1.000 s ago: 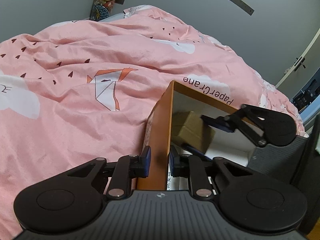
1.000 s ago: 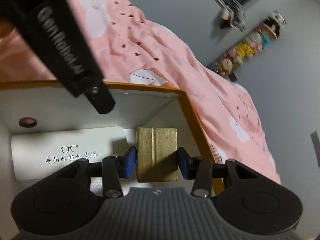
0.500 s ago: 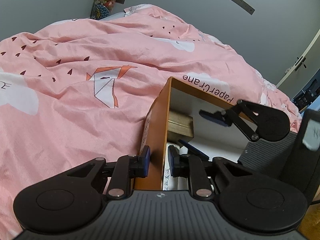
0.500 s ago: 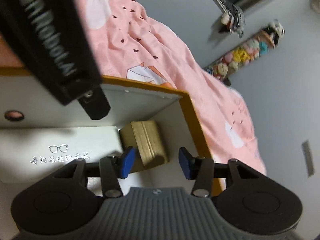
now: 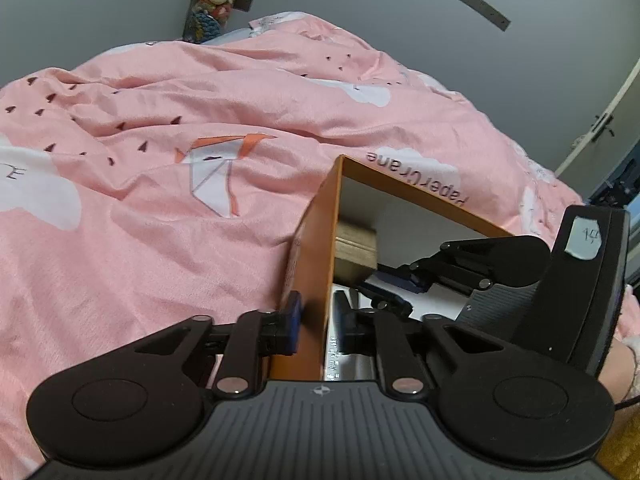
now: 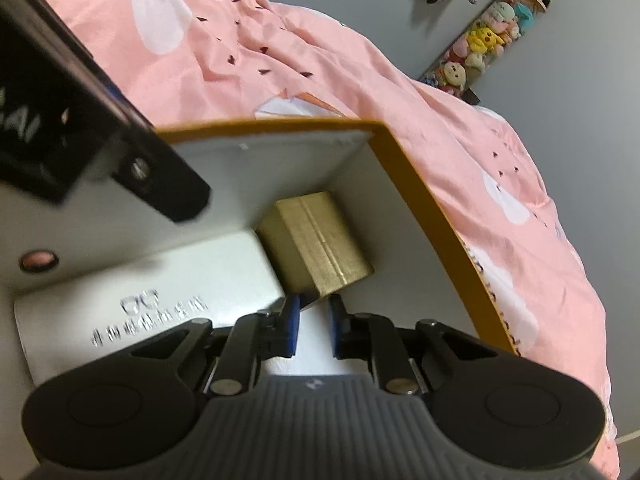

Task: Organize objects
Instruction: 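Open the right gripper and lift both grippers out of the box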

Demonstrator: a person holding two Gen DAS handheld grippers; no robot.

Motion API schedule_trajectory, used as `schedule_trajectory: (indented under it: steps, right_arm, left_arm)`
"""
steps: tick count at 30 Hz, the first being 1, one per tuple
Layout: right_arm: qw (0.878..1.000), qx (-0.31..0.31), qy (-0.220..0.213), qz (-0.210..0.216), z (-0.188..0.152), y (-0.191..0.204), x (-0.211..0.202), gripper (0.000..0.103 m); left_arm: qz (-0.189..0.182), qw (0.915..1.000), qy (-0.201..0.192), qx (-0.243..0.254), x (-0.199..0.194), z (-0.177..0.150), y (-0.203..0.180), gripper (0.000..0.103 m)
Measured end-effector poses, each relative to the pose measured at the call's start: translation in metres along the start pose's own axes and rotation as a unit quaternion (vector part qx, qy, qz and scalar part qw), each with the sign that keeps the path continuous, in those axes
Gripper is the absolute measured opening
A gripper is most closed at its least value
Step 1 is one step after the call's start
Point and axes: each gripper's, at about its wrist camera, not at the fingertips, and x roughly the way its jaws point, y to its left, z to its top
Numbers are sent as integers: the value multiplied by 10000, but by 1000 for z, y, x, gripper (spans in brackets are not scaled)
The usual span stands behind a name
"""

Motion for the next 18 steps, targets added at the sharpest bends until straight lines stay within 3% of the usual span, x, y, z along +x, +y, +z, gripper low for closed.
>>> schedule_trajectory:
  steps: [6,11,18]
  right_arm:
    - [9999,150,49,38,-6,4,-7,12]
    - [9991,418,-14,-64,-10,-2,-25,12]
    - [9863,1619,-320,13,-21,-17,-89,17]
  left_arm:
    - [-37,10000,-55,40,-3,-1,-2,16]
    - [-6,9992,-371,172,-20,-3,-10,16]
    - [104,9929,-1012,614,-60,-9,-34,16]
